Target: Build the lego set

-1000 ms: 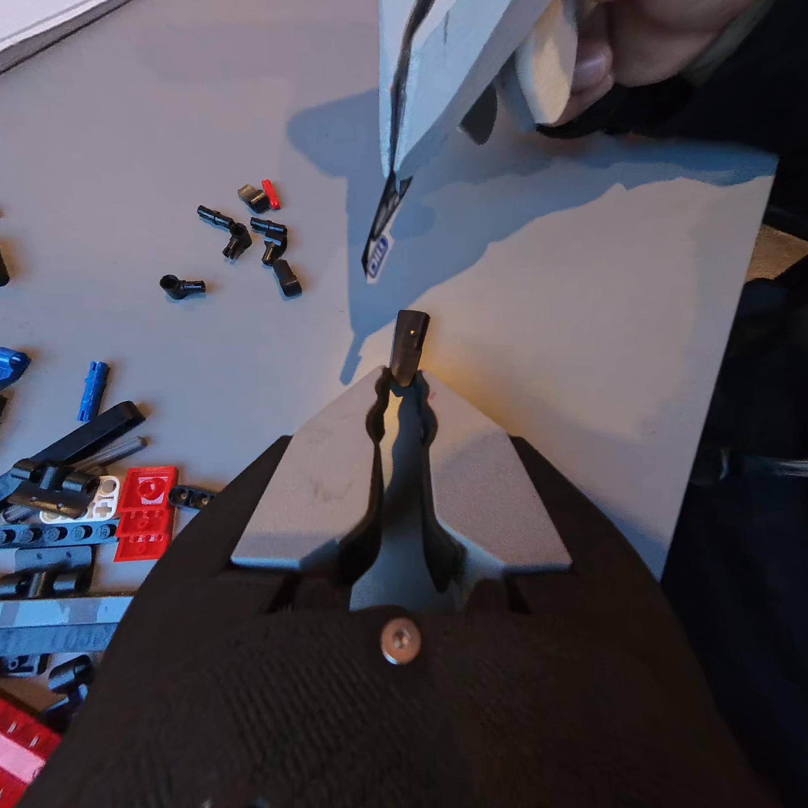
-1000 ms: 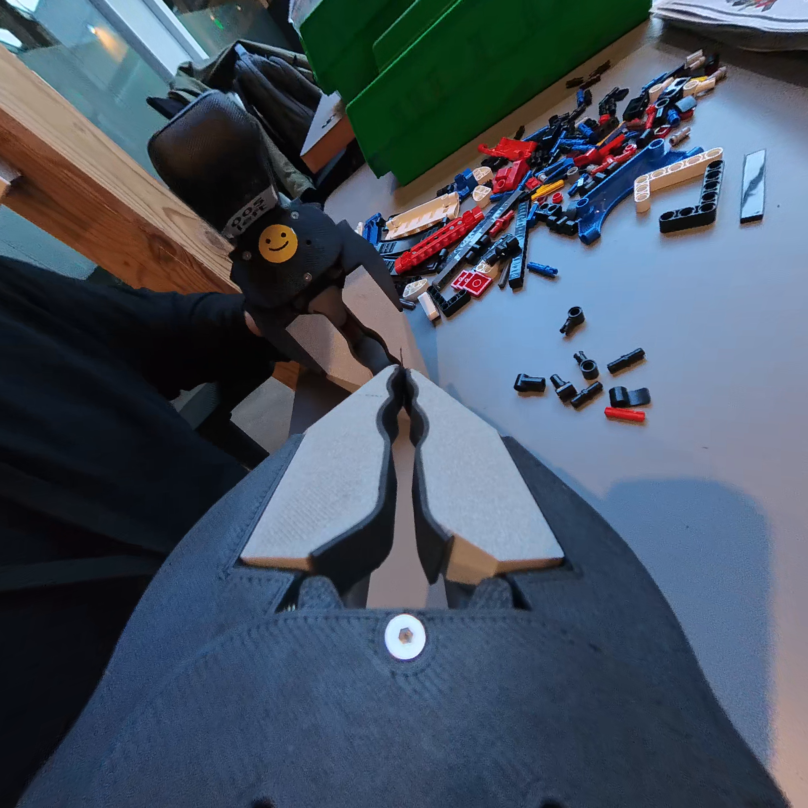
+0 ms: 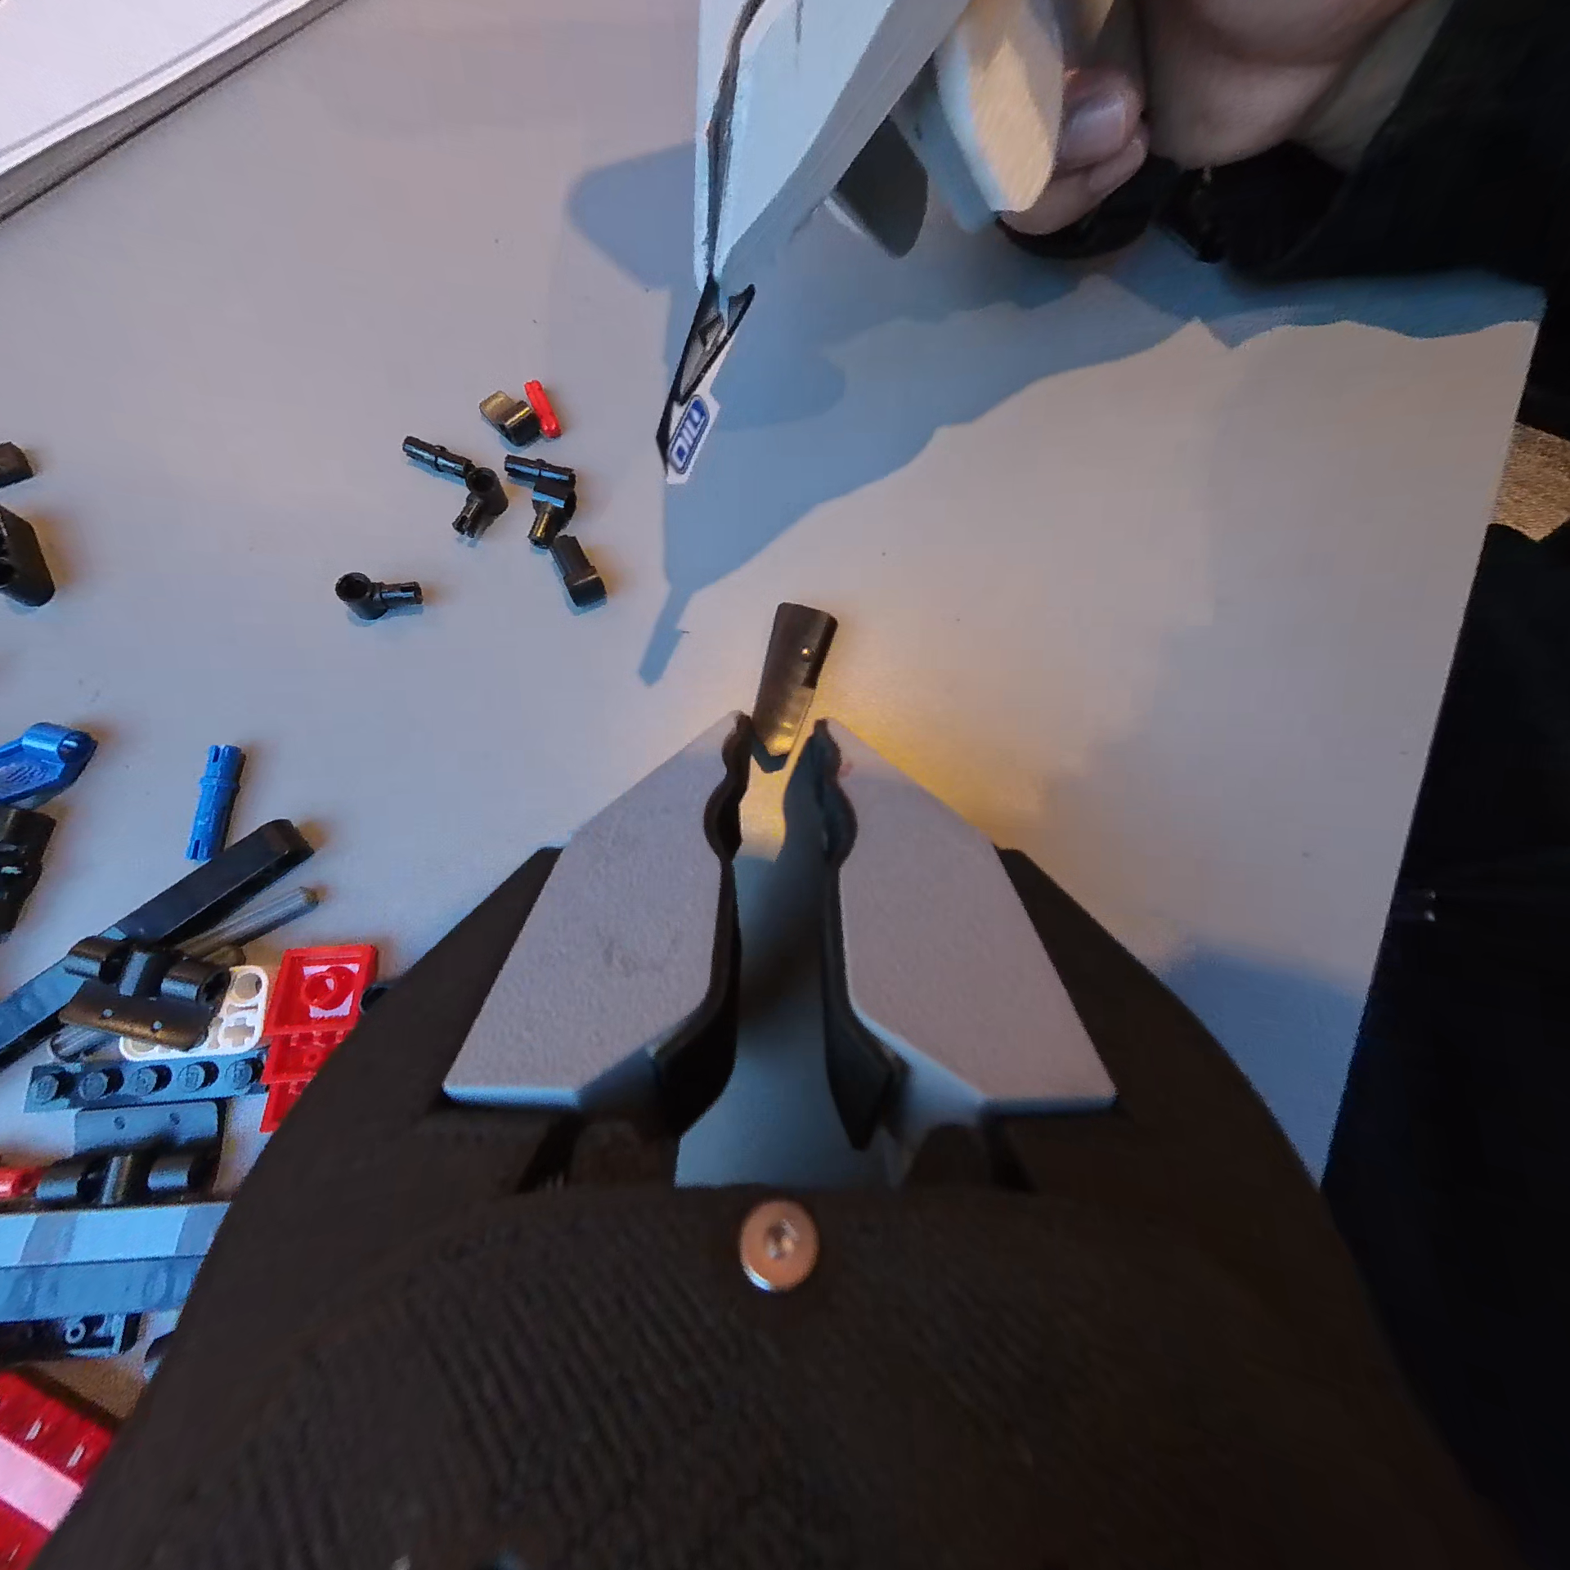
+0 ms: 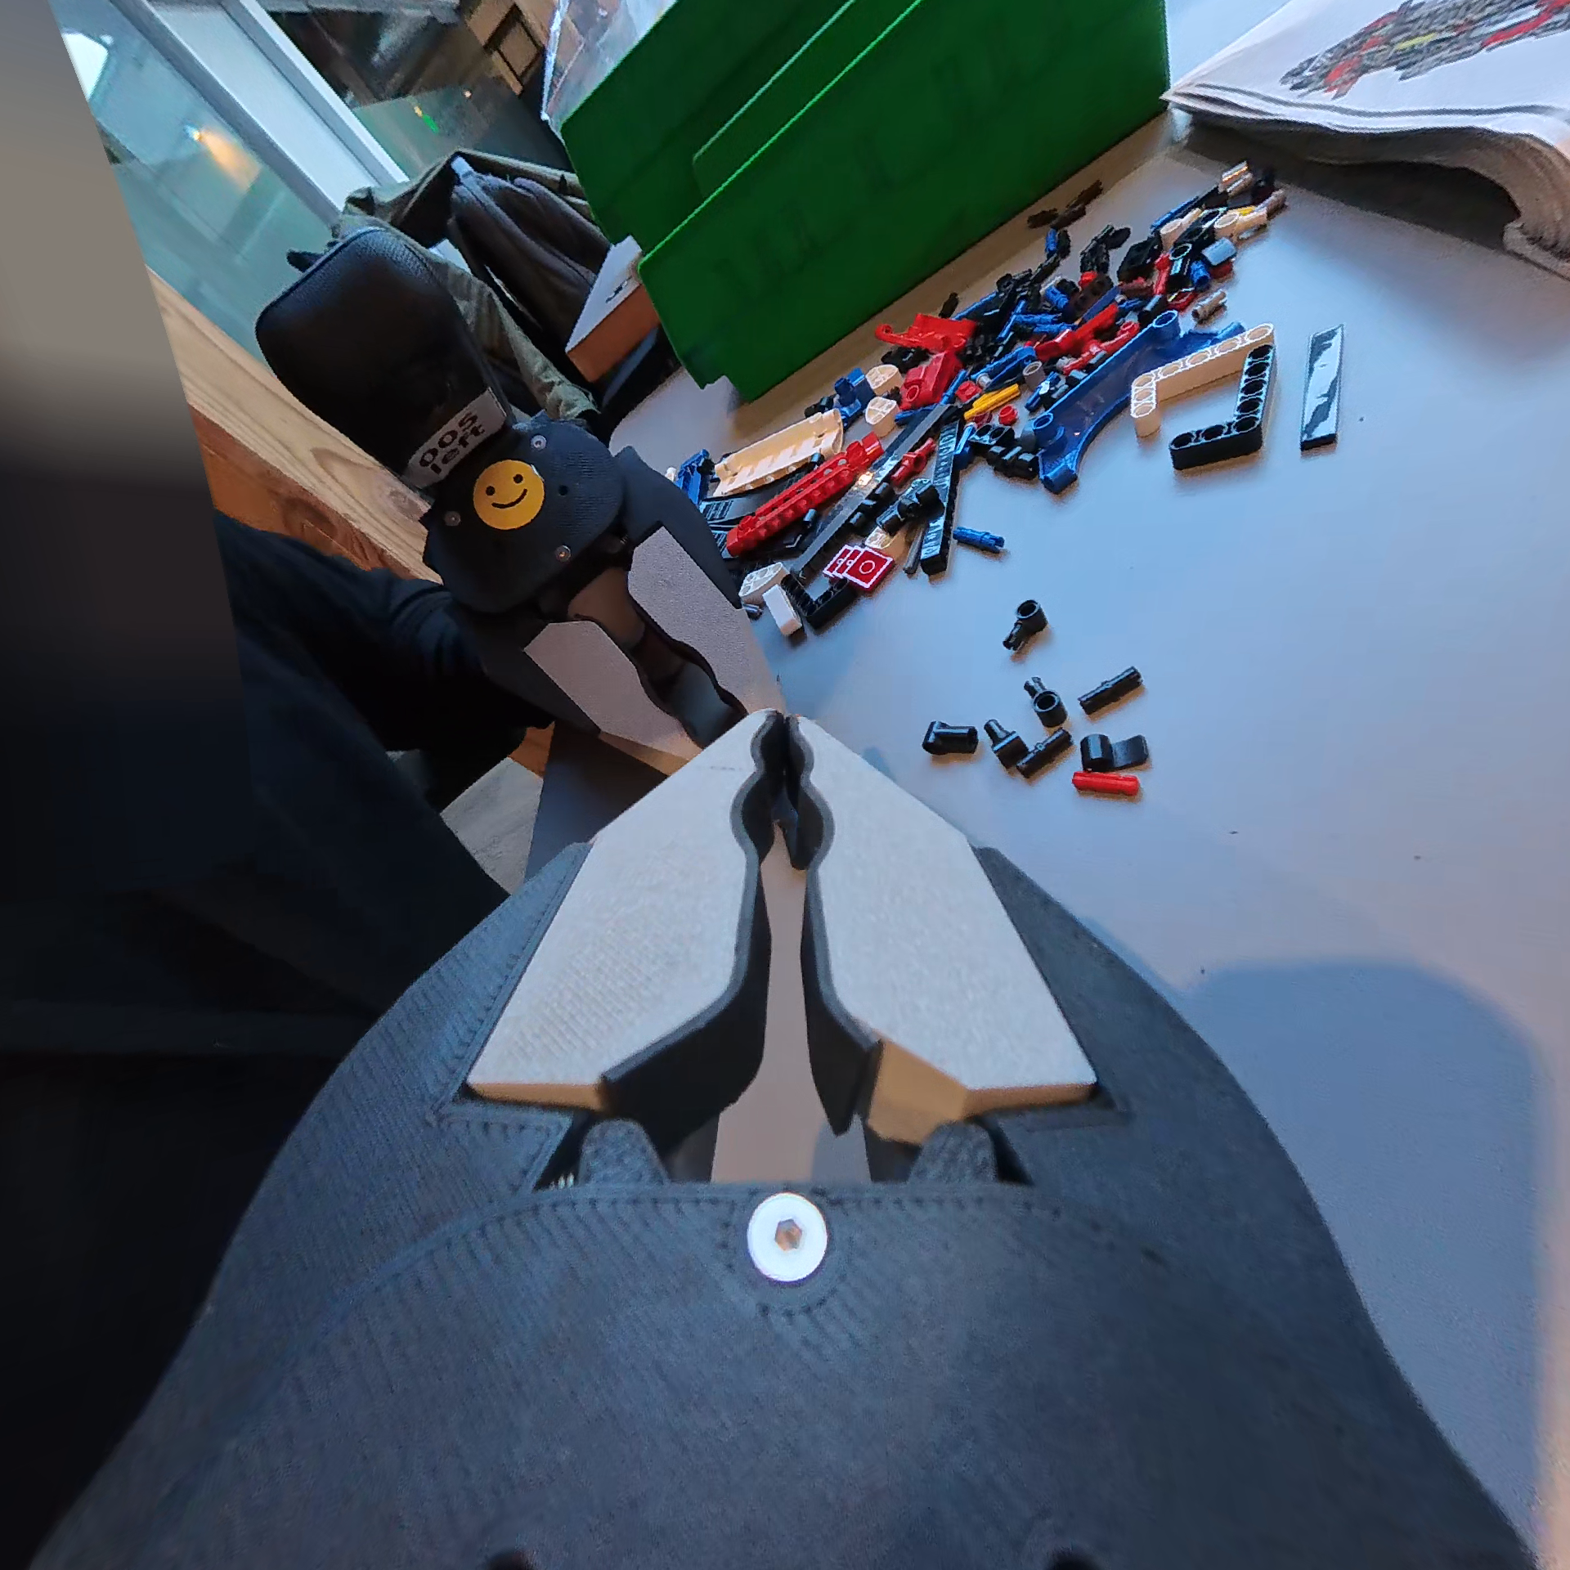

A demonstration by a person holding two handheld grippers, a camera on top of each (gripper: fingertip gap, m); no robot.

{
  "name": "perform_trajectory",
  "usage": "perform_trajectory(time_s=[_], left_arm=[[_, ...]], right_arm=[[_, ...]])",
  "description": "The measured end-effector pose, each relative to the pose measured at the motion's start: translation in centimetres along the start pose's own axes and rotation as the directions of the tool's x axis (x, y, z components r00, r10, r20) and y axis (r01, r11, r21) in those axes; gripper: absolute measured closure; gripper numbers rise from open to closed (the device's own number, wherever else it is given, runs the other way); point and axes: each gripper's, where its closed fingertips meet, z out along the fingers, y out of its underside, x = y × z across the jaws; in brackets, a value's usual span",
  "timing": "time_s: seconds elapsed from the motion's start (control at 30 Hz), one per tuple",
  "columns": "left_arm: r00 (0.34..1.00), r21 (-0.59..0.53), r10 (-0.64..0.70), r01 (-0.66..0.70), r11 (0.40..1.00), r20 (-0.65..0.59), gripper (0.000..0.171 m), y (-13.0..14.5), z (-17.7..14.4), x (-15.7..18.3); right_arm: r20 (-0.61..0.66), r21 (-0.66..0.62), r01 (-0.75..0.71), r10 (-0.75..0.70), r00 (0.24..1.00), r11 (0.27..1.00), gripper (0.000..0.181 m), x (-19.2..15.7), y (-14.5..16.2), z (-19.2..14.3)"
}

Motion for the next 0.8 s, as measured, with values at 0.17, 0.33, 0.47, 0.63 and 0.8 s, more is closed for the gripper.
perform_trajectory(time_s=[0.17, 0.33, 0.47, 0.63, 0.8], left_arm=[[1.000, 0.005, 0.007, -0.007, 1.000, 0.014, 0.143, -0.1, -0.1, -0.1], [0.998, 0.039, 0.046, -0.047, 0.998, 0.041, 0.129, -0.4, -0.7, -0.7], [0.994, 0.029, 0.104, -0.105, 0.994, 0.034, 0.126, -0.1, -1.0, -1.5], [0.978, -0.031, 0.207, -0.208, 0.978, -0.018, 0.134, 0.3, -0.4, -1.3], [0.974, -0.062, 0.224, -0.226, 0.972, -0.044, 0.156, 0.4, -0.4, -0.4]], right_arm=[[-0.002, -0.016, -0.029, 0.029, 1.000, 0.999, 0.181, 0.2, 0.4, 0.0], [0.012, -0.075, -0.104, 0.105, 0.994, 0.992, 0.181, 0.5, 1.6, 0.2], [0.016, -0.115, -0.137, 0.140, 0.990, 0.984, 0.181, 0.4, 2.3, 0.5], [0.029, -0.144, -0.187, 0.194, 0.981, 0.972, 0.181, 0.1, 2.9, 0.8], [0.015, -0.170, -0.186, 0.191, 0.981, 0.968, 0.181, 0.0, 3.5, 0.9]])
